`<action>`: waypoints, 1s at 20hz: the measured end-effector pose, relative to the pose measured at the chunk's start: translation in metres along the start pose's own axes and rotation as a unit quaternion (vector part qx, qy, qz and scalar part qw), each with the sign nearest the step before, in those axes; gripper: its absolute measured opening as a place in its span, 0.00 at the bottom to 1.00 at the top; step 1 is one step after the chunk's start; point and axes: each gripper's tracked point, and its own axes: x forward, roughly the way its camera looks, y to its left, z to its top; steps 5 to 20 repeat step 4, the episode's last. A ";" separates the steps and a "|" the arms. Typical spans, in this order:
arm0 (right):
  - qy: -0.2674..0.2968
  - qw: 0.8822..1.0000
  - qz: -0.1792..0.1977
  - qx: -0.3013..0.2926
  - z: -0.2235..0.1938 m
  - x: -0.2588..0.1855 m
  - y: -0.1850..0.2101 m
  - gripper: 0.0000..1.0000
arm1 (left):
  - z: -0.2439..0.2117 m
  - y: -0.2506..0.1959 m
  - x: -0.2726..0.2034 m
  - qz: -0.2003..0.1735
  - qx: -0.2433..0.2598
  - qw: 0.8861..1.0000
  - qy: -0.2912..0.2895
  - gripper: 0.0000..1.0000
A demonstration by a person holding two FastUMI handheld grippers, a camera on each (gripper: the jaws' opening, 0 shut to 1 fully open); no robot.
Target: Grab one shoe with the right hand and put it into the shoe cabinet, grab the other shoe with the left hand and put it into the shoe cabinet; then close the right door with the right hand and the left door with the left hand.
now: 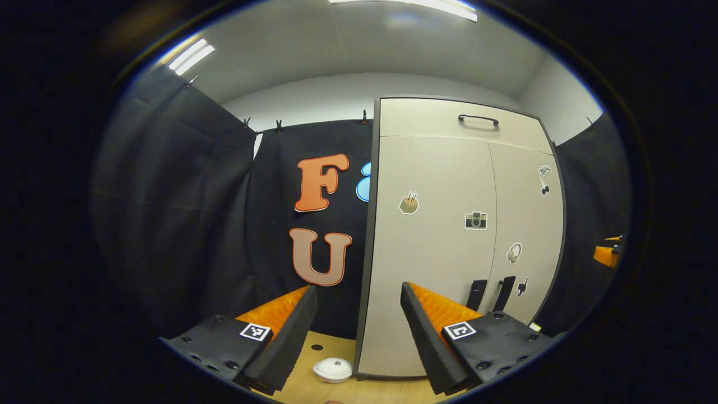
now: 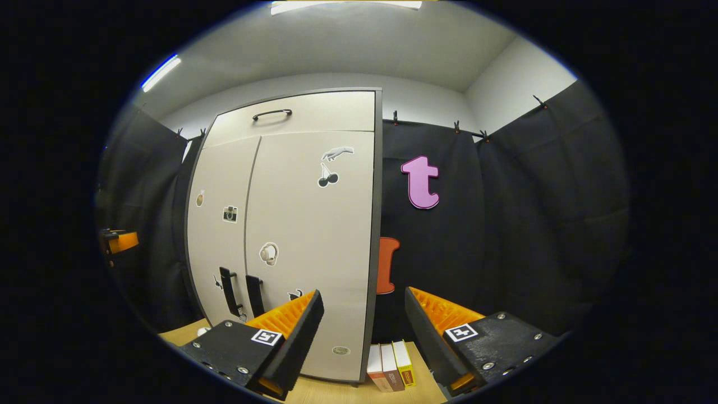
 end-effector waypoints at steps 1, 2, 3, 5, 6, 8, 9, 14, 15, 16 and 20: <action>0.000 1.000 0.002 0.002 0.000 0.000 0.001 0.90 | 0.001 0.001 -0.001 0.002 0.001 1.000 0.000 0.96; -0.001 1.000 0.003 0.003 0.000 -0.001 0.001 0.90 | 0.000 0.002 -0.003 0.002 0.000 1.000 0.000 0.96; -0.001 1.000 0.003 0.002 0.001 -0.001 0.001 0.90 | -0.001 0.001 -0.004 0.002 -0.003 1.000 0.001 0.94; -0.002 1.000 0.004 0.001 0.000 -0.001 0.000 0.90 | -0.001 0.001 -0.004 0.001 -0.005 1.000 0.003 0.94; -0.002 1.000 0.004 0.001 0.000 -0.001 0.000 0.90 | -0.001 0.001 -0.004 0.001 -0.005 1.000 0.003 0.94; -0.002 1.000 0.004 0.001 0.000 -0.001 0.000 0.90 | -0.001 0.001 -0.004 0.001 -0.005 1.000 0.003 0.94; -0.002 1.000 0.004 0.001 0.000 -0.001 0.000 0.90 | -0.001 0.001 -0.004 0.001 -0.005 1.000 0.003 0.94; -0.002 1.000 0.004 0.001 0.000 -0.001 0.000 0.90 | -0.001 0.001 -0.004 0.001 -0.005 1.000 0.003 0.94; -0.002 1.000 0.004 0.001 0.000 -0.001 0.000 0.90 | -0.001 0.001 -0.004 0.001 -0.005 1.000 0.003 0.94; -0.002 1.000 0.004 0.001 0.000 -0.001 0.000 0.90 | -0.001 0.001 -0.004 0.001 -0.005 1.000 0.003 0.94; -0.002 1.000 0.004 0.001 0.000 -0.001 0.000 0.90 | -0.001 0.001 -0.004 0.001 -0.005 1.000 0.003 0.94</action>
